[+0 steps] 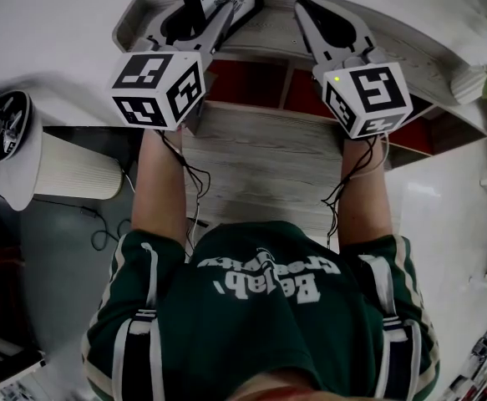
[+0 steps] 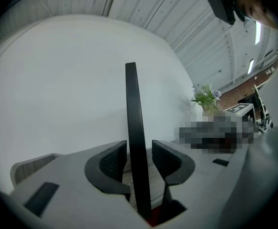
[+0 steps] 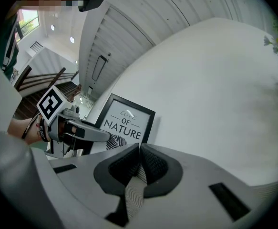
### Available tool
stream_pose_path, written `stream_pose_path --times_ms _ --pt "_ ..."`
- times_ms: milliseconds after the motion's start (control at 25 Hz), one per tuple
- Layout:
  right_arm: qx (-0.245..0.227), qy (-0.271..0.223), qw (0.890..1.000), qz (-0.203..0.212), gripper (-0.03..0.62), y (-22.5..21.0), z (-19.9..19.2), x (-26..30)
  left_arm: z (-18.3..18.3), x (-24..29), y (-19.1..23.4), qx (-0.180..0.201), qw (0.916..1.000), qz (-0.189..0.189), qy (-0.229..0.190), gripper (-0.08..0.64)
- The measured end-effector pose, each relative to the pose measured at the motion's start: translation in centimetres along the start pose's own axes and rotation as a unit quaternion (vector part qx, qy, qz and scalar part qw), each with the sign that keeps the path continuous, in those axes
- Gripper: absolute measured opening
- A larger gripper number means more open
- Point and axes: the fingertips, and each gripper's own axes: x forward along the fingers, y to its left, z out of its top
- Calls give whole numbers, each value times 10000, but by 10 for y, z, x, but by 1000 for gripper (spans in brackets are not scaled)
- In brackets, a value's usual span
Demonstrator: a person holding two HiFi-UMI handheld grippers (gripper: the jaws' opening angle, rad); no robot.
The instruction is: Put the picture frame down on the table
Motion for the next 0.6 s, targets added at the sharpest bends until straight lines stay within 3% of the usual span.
stream_pose_path --times_ms 600 --pt "-47 -120 9998 138 38 12 11 -18 2 -28 1 156 9992 366 78 204"
